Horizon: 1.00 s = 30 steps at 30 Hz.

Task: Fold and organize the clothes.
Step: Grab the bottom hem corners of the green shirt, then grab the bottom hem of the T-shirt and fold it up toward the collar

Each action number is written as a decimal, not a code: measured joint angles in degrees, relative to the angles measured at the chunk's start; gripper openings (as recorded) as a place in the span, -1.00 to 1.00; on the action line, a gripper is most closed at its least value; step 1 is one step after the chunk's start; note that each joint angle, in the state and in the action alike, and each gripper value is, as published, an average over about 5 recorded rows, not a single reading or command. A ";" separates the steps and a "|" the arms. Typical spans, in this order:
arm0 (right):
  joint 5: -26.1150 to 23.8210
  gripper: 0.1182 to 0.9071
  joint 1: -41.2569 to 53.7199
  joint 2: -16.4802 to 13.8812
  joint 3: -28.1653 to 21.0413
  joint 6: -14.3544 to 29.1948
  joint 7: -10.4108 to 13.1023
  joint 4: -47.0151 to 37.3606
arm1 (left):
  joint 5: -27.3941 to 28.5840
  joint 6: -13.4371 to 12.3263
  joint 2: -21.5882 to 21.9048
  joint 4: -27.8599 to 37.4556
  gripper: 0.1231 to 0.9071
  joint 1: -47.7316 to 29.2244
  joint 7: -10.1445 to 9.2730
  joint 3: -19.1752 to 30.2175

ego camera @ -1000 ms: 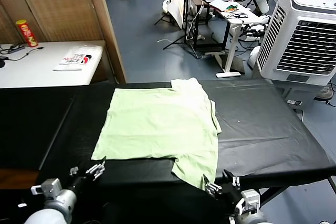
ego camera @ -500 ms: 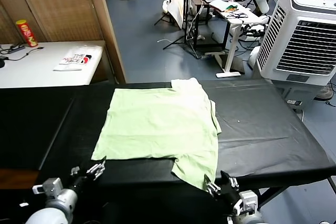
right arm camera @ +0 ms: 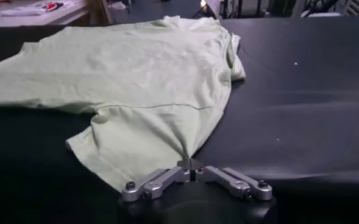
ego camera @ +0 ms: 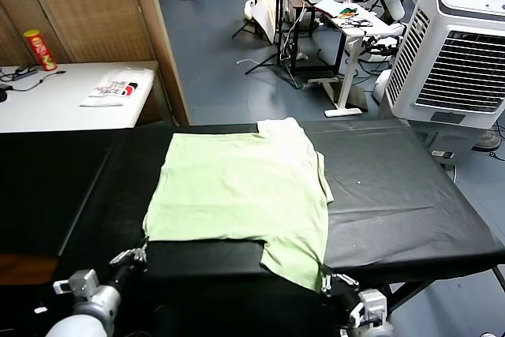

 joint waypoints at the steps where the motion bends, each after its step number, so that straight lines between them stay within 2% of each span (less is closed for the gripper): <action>1: 0.16 -0.99 -0.56 -0.18 0.33 0.29 -0.08 0.48 | 0.12 -0.24 -0.19 -0.69 -0.99 1.14 -0.10 -0.25; 6: 3.19 -0.99 -0.63 -1.21 1.97 3.09 -0.34 0.89 | -0.72 -2.11 -0.90 -4.01 -0.99 5.75 -0.38 -1.70; 11: 7.42 -0.99 3.32 -2.85 2.66 6.27 -1.27 -1.39 | -1.82 -4.76 -2.02 -4.91 -0.99 5.50 -0.93 -1.87; 16: 9.52 -0.99 11.13 -5.67 1.27 10.98 -2.35 -8.01 | -0.90 -6.64 -2.49 -3.69 -0.99 1.47 -1.45 -0.84; 19: 10.18 -0.99 16.68 -7.07 -0.01 12.76 -2.63 -12.73 | 0.17 -6.89 -2.95 -2.42 -0.99 -1.71 -1.74 0.10; 25: 10.47 -0.99 27.04 -8.66 -2.71 13.93 -3.75 -21.44 | 2.51 -6.97 -3.81 0.41 -0.99 -7.27 -2.09 1.99; 30: 10.00 -0.99 33.53 -8.70 -5.01 14.57 -4.07 -28.00 | 7.27 -7.32 -3.75 3.61 -0.99 -11.14 -2.06 3.47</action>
